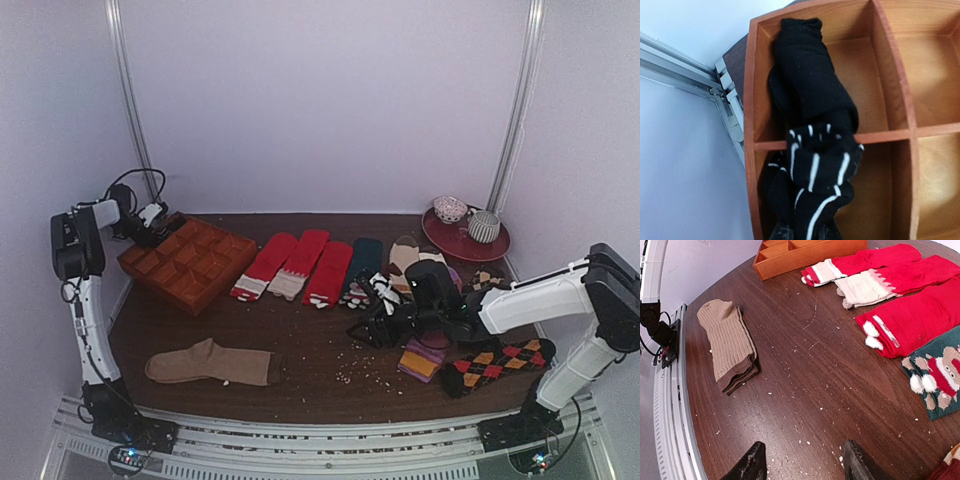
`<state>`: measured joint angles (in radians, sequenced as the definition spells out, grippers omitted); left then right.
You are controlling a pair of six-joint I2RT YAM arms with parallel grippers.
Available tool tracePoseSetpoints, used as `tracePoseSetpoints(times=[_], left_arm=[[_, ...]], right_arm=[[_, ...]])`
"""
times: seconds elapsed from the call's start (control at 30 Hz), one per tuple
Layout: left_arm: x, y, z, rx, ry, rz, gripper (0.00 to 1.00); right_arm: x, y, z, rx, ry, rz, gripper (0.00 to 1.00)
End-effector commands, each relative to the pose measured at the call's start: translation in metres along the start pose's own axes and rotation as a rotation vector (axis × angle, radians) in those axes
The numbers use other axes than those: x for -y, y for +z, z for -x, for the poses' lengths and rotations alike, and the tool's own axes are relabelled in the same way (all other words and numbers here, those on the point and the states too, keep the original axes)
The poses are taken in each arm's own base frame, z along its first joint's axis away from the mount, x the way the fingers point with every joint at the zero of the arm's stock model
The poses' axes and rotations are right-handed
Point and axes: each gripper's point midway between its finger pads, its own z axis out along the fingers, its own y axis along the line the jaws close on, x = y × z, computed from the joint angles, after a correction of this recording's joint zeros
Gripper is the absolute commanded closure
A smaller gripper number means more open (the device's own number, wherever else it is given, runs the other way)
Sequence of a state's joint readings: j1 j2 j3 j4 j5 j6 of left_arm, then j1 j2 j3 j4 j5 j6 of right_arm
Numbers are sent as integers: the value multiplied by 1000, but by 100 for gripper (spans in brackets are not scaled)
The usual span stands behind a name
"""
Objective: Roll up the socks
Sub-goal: Place the sock in the storage box.
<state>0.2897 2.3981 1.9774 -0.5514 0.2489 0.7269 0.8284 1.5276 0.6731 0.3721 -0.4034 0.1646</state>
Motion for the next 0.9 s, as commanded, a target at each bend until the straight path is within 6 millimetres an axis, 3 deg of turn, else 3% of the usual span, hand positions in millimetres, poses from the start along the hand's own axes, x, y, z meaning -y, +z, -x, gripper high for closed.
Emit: tracePoseSetpoints(times=[0.0, 0.17, 0.43, 0.57, 0.67, 0.8, 0.87], left_arm=[[20, 28, -51, -208, 18, -36, 100], [22, 33, -54, -243, 28, -40, 100], [45, 42, -66, -277, 111, -100, 100], [47, 27, -36, -142, 160, -111, 100], [32, 14, -14, -73, 177, -63, 100], [18, -4, 1, -14, 202, -41, 100], [29, -10, 5, 44, 199, -117, 100]], right_arm=[[1, 2, 8, -1, 0, 2, 47], [4, 3, 7, -3, 1, -5, 47], [5, 11, 6, -18, 1, 8, 47], [7, 13, 6, -23, 2, 8, 47], [8, 16, 6, -26, 6, 8, 47], [7, 19, 6, -31, 14, 15, 47], [8, 20, 5, -39, 17, 16, 48]])
